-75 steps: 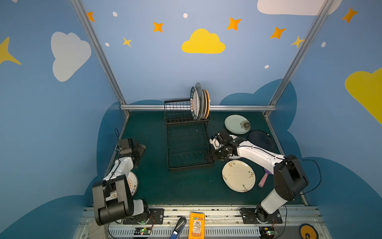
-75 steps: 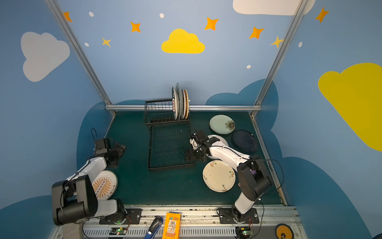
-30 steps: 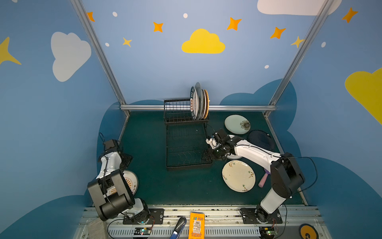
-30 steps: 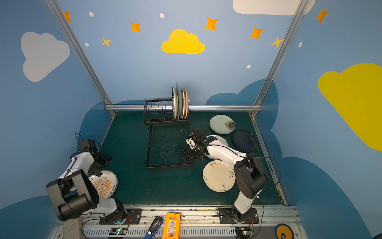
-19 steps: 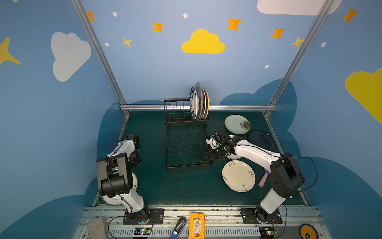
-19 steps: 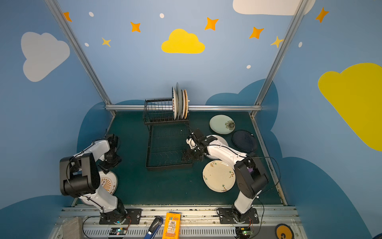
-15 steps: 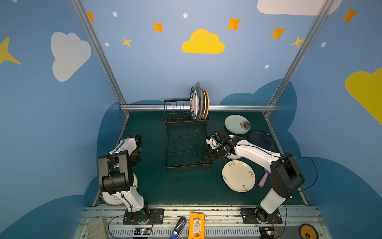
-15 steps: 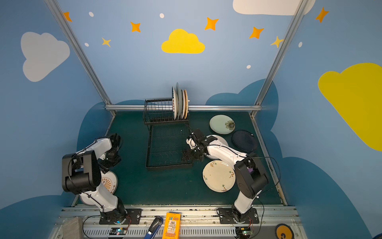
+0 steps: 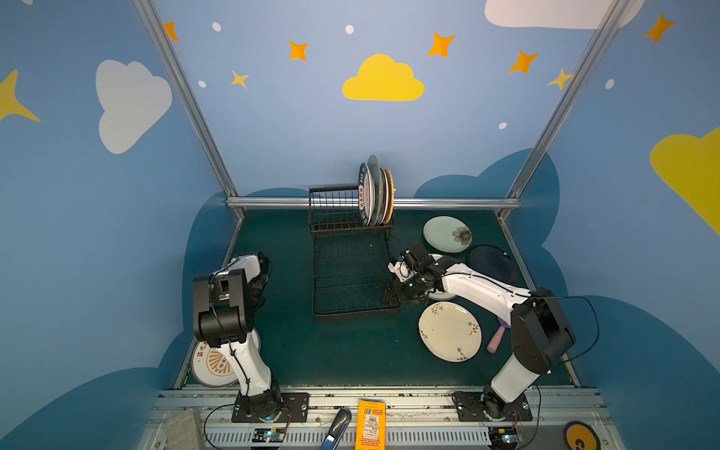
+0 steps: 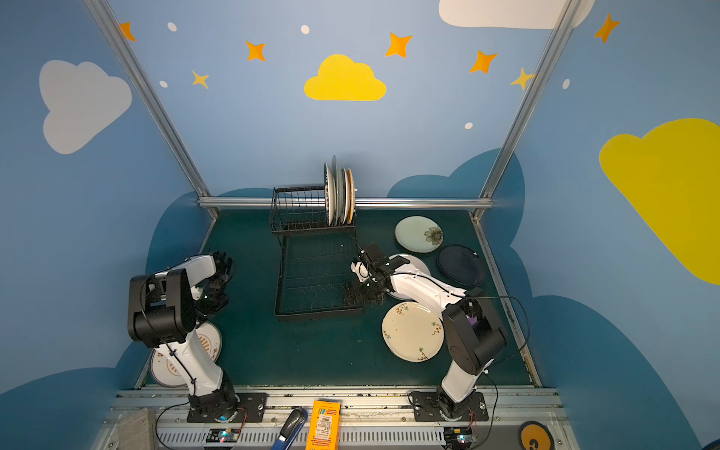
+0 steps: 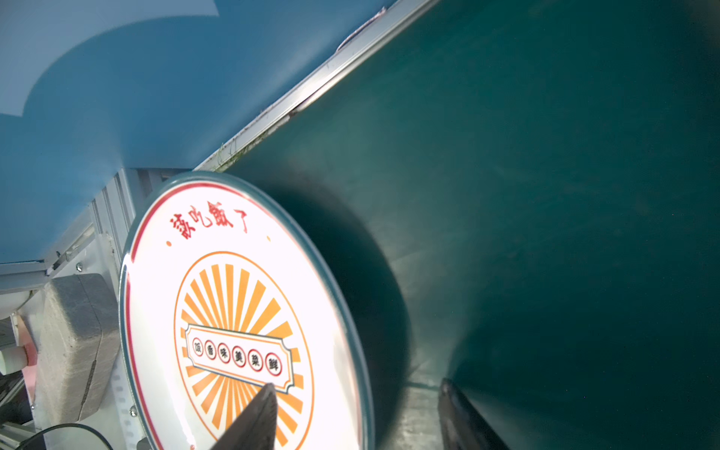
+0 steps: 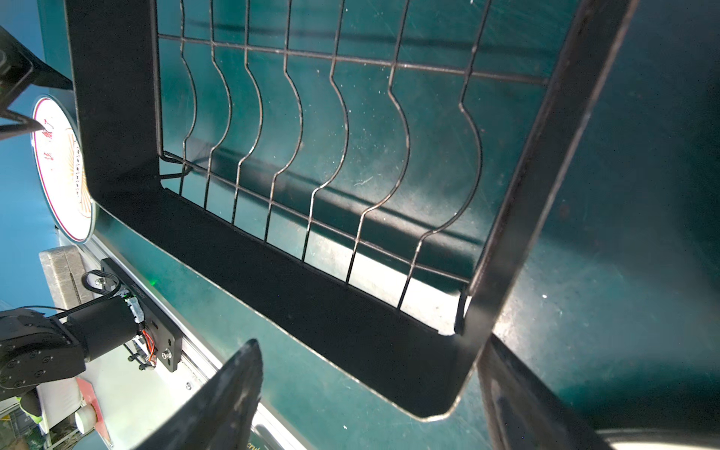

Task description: Load the plates into the dish rack

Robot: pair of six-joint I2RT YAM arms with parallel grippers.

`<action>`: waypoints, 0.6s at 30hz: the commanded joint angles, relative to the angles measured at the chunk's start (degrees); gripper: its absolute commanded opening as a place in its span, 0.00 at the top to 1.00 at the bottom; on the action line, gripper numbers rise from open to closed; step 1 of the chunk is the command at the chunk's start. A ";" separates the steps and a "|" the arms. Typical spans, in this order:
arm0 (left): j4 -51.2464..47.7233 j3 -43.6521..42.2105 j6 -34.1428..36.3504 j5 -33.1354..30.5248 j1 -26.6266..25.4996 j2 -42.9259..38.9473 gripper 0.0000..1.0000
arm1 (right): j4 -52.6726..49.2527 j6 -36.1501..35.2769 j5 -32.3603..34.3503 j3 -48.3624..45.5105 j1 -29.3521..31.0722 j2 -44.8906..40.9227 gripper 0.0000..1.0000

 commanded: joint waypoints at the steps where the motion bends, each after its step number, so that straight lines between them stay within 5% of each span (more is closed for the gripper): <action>1: -3.01 0.91 -1.09 -1.02 -0.23 1.24 0.40 | -1.12 -0.16 -2.40 1.49 1.03 -1.76 0.17; 18: -3.33 -0.14 -1.59 -0.14 -0.49 1.50 0.54 | 0.36 -0.12 -2.56 -1.15 0.69 -4.73 0.17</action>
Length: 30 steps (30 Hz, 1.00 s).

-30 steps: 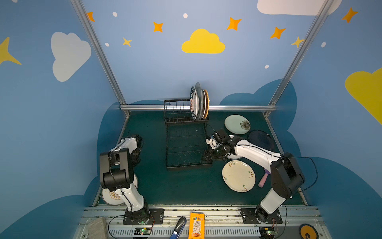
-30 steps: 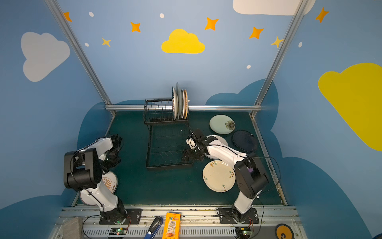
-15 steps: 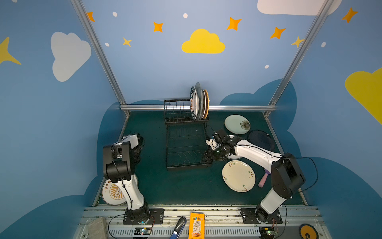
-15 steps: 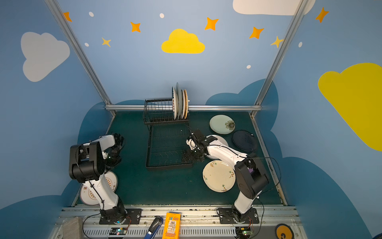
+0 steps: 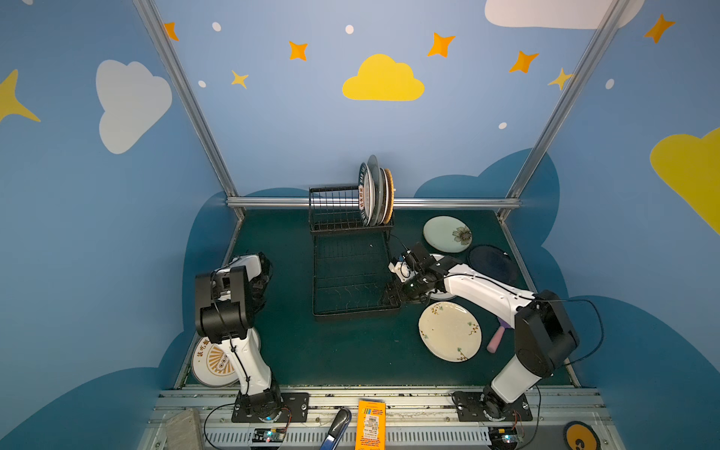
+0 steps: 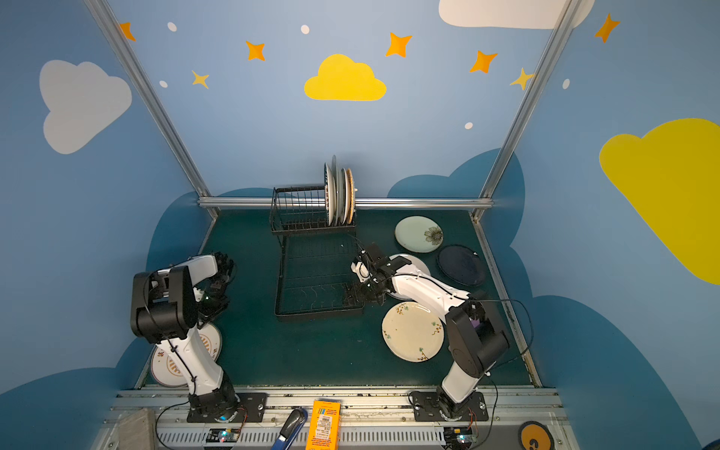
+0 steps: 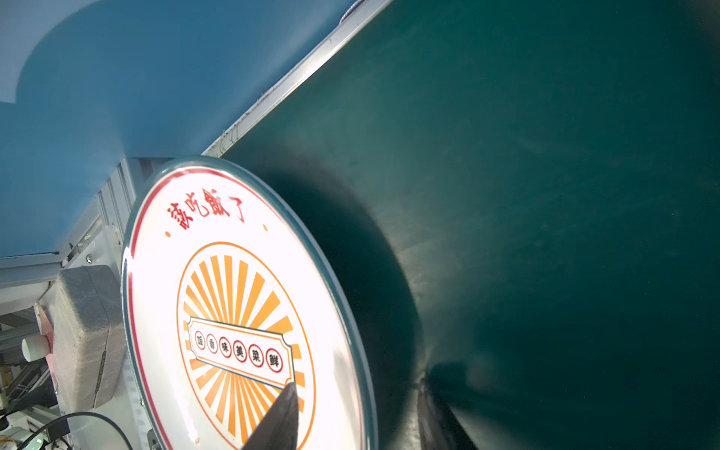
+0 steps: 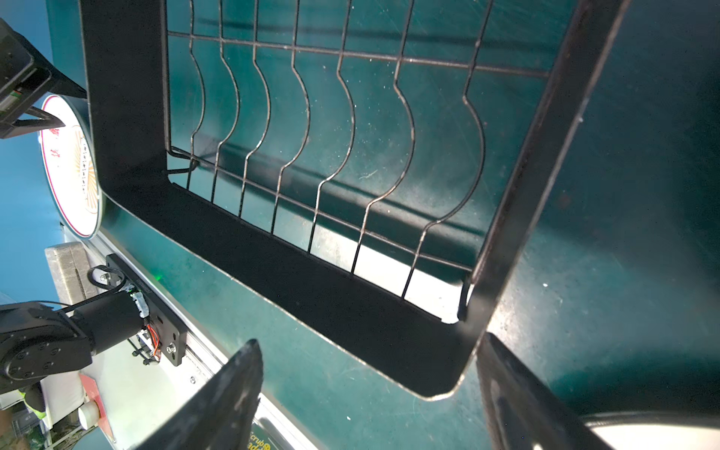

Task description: Load the plates into the dish rack

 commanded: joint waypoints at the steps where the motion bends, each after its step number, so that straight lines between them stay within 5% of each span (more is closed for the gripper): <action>1: -2.01 0.37 -0.95 -0.75 -0.32 0.52 0.55 | 0.93 -0.30 -2.46 -0.81 0.50 -3.19 0.17; 30: -3.79 2.29 -2.88 -1.55 -1.10 2.11 0.77 | 1.04 -0.35 -3.82 -2.32 -2.66 -6.03 0.17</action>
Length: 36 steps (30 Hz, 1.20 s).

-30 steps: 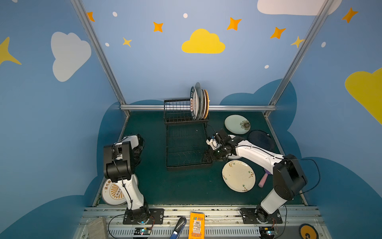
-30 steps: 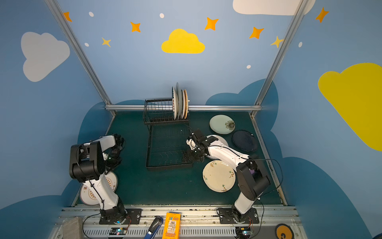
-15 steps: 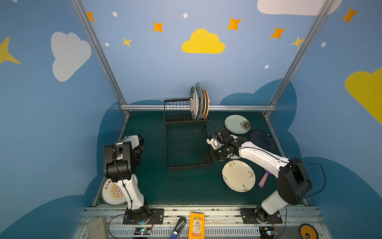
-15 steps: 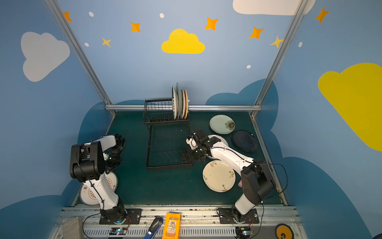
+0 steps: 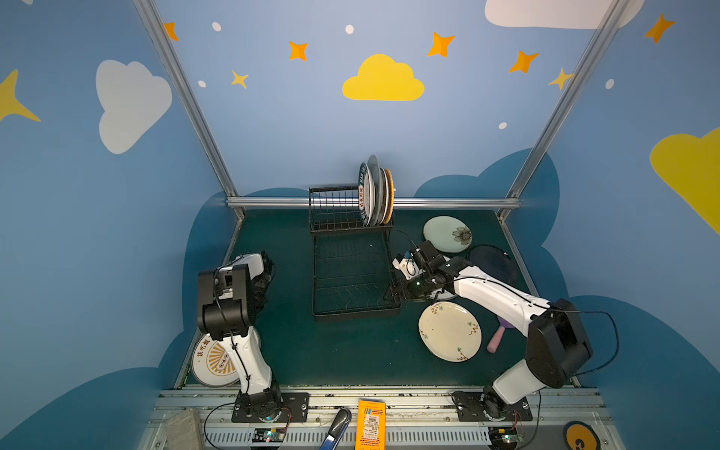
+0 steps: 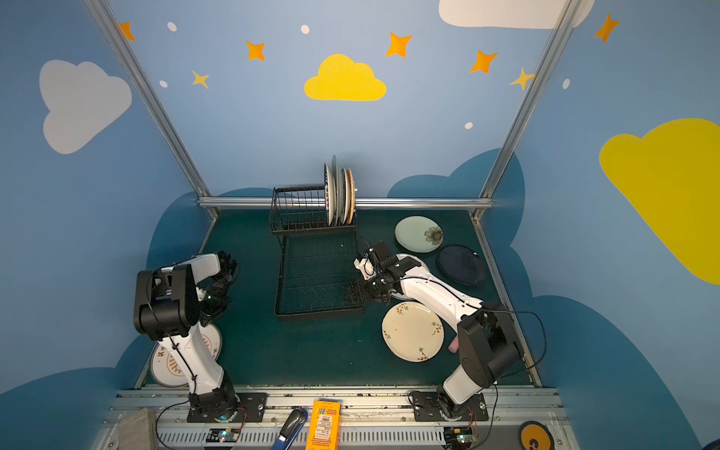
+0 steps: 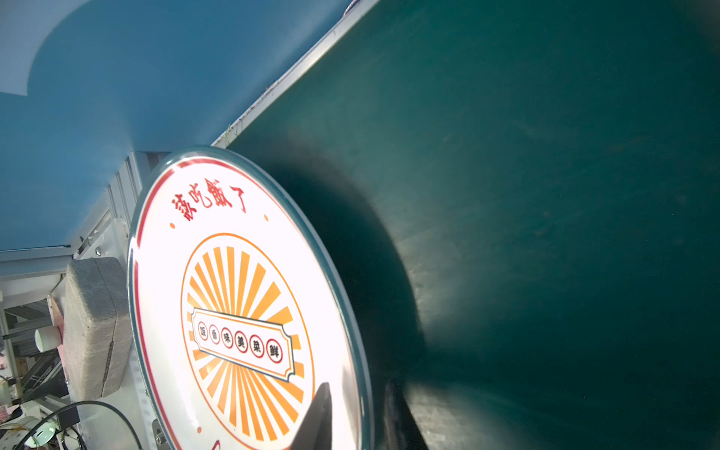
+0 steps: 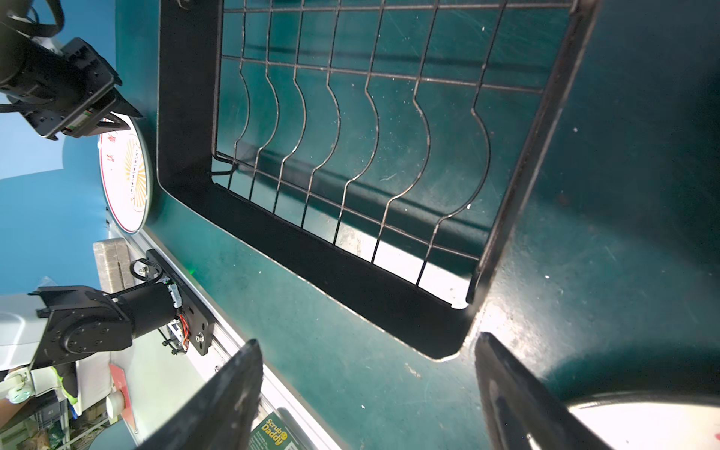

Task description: Load the plates into the dish rack

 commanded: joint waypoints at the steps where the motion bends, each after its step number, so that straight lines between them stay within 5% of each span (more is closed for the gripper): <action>1: -1.96 1.13 -0.92 -1.10 -0.23 0.64 0.78 | -0.25 -0.38 -0.87 -0.50 -0.39 -1.79 0.17; 36: -2.36 2.47 -1.63 -0.85 -0.52 0.95 0.96 | -0.34 -0.23 -3.50 -1.92 -3.81 -3.57 0.16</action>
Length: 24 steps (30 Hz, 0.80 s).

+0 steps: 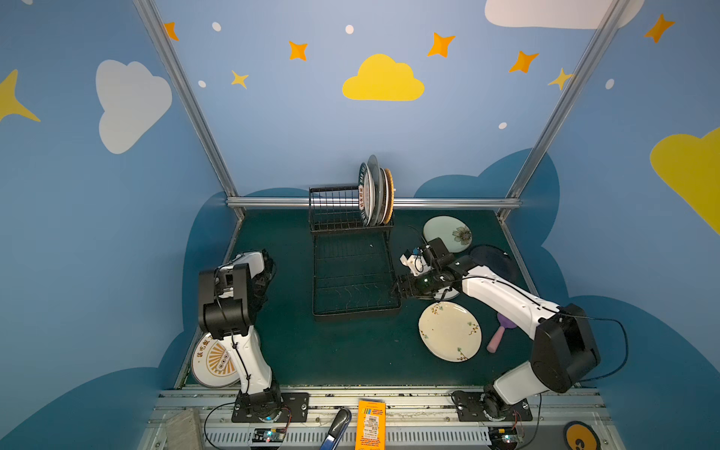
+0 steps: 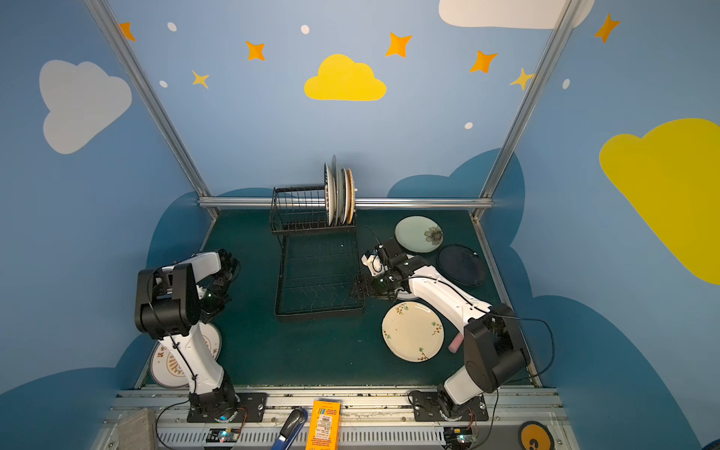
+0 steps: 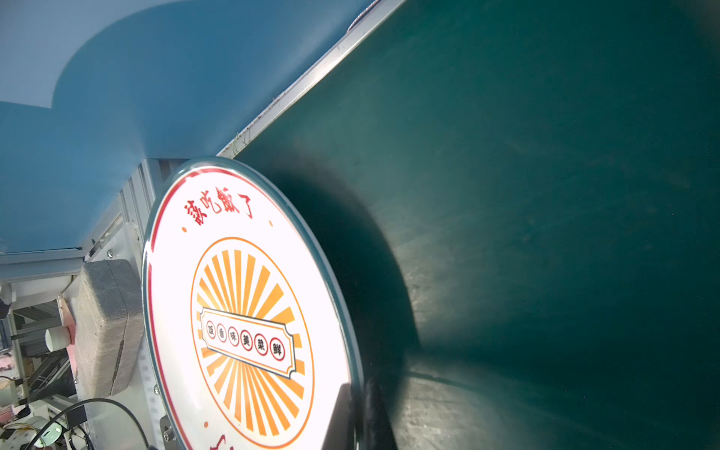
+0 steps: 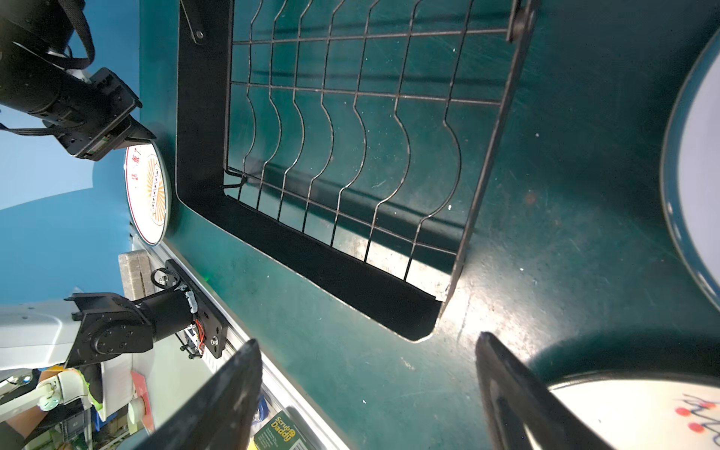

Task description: Load the plates into the dish rack

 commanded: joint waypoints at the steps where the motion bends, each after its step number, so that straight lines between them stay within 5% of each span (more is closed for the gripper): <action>1: -0.79 1.47 -0.71 -0.33 -0.43 0.58 0.96 | -0.26 -0.25 -1.15 -0.69 -0.38 -1.32 0.16; 8: -2.83 3.78 -3.04 -0.39 -1.59 1.27 0.96 | -0.12 -0.04 -1.39 -0.77 -0.56 -1.15 0.16; 10: -2.87 3.70 -3.34 0.32 -1.14 1.86 0.89 | -0.12 0.00 -1.43 -0.82 -0.65 -1.09 0.16; 13: -0.53 2.47 -2.39 2.29 -0.91 1.67 0.96 | -0.14 -0.07 -1.54 -0.95 -0.82 -1.28 0.16; 24: -1.23 10.15 -2.19 1.24 -6.82 3.30 0.96 | -0.24 0.06 -1.55 -1.20 -1.26 -1.65 0.16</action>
